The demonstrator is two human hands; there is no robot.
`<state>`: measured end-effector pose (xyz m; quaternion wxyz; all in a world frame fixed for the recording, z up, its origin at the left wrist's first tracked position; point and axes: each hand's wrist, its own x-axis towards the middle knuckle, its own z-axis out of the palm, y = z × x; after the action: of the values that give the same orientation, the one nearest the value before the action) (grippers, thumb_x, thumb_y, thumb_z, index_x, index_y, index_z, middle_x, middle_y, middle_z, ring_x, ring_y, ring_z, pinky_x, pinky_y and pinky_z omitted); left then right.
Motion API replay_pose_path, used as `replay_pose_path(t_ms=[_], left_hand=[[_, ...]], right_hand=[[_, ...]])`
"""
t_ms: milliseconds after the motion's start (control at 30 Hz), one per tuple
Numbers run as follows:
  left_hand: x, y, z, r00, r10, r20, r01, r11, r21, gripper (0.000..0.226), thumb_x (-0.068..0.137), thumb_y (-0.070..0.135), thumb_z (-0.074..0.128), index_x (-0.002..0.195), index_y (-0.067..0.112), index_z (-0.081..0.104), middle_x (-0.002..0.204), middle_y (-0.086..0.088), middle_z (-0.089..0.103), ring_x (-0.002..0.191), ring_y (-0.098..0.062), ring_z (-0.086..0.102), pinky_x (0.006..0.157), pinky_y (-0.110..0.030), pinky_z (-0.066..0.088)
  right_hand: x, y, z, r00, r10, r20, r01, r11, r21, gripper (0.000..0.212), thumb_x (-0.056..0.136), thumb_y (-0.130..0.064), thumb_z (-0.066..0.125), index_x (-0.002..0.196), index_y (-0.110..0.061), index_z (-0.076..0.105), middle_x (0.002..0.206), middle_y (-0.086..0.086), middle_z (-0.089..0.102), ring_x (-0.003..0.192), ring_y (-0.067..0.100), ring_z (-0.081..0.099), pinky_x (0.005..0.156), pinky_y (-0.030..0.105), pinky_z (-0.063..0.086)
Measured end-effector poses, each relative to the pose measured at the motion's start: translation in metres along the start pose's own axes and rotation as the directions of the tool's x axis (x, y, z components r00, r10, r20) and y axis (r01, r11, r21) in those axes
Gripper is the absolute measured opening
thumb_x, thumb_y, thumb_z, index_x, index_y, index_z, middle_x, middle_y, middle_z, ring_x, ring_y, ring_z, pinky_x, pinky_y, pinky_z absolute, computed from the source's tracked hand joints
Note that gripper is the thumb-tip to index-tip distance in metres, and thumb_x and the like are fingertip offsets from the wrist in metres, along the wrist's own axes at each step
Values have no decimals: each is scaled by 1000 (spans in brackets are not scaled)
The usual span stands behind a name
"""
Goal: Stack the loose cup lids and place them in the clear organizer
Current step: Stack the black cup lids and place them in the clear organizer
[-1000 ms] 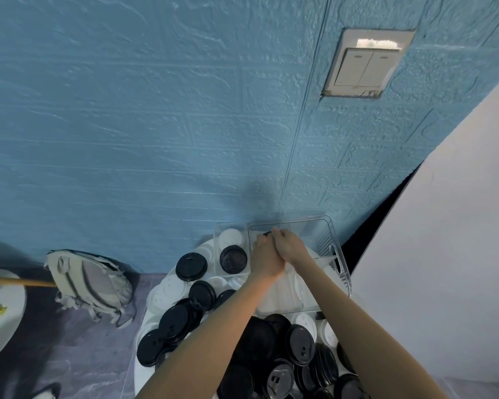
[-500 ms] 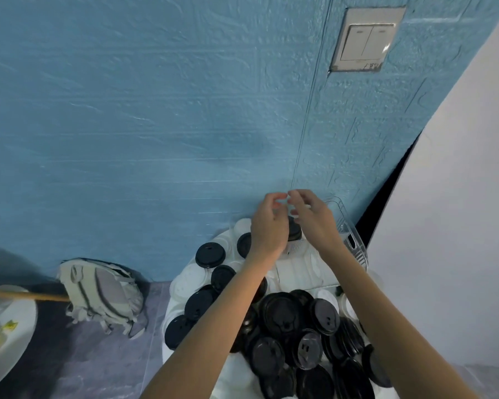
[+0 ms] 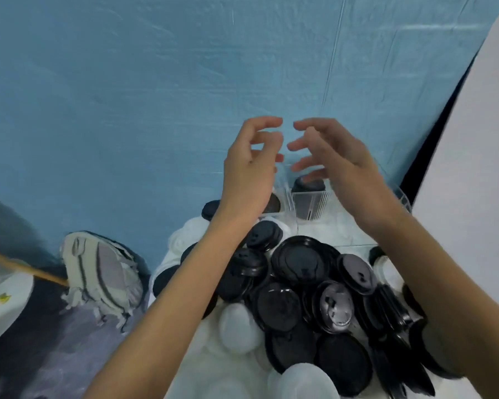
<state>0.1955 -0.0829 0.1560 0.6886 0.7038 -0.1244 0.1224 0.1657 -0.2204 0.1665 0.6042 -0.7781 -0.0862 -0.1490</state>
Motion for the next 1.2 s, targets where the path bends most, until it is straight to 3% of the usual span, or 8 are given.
replay_pose_path(t_ms=[233,567,667,733,800,933,1033,1200], left_hand=[[-97,-5,-21,982,168,-83,-173,984,-49,15,103,25,54,116,27,61,116,1,70,101,-17,68,81,-30,56],[-227,21,-45,989,127,-81,-135,986,-99,15,104,23,56,117,26,63,112,2,66,84,-4,65,72,-21,53],[-241,1,-46,994,100,-43,-104,991,-85,15,103,23,58,116,27,64,105,5,66,88,-14,65,77,-29,55],[-242,-18,-49,997,78,-16,-78,996,-36,15,99,27,61,112,33,66,101,8,68,95,-19,66,83,-33,56],[-239,-39,-51,998,59,10,-60,996,59,16,98,26,64,111,35,67,105,9,67,96,-11,64,88,-30,54],[-224,-81,-52,995,45,89,-76,917,392,32,92,33,72,122,40,64,123,14,55,117,-8,51,98,-21,43],[-212,-100,-49,985,-25,170,-75,826,559,51,86,46,75,134,47,56,130,18,42,122,-6,30,104,-22,25],[-198,-119,-38,977,-90,194,-63,748,661,71,82,56,75,144,47,44,140,13,41,130,-13,27,113,-27,26]], right_hand=[[-89,-24,29,990,-143,13,143,990,14,27,106,-40,48,121,-23,62,105,-7,73,83,11,70,74,25,56],[-216,-21,40,993,-62,-98,75,989,127,26,105,-41,51,119,-23,64,105,-3,72,84,13,71,78,30,58],[-228,-6,37,993,-62,-105,72,993,94,22,105,-39,52,117,-26,65,104,-6,72,86,10,71,77,27,56],[-228,7,31,994,-41,-105,46,998,49,20,104,-37,53,116,-28,66,104,-8,73,86,7,71,77,26,54],[-223,25,23,993,-29,-115,27,999,-19,17,102,-37,57,114,-32,67,104,-11,73,86,3,70,79,27,53],[-209,63,13,993,8,-117,-34,974,-224,17,98,-34,65,115,-33,67,101,-17,70,87,-2,67,84,28,53],[-197,88,9,995,14,-100,-52,921,-387,29,94,-34,70,122,-31,64,113,-15,66,93,2,64,92,34,56],[-186,113,3,997,42,-71,-79,745,-662,63,82,-49,76,139,-40,51,134,-9,51,128,22,46,113,48,35]])
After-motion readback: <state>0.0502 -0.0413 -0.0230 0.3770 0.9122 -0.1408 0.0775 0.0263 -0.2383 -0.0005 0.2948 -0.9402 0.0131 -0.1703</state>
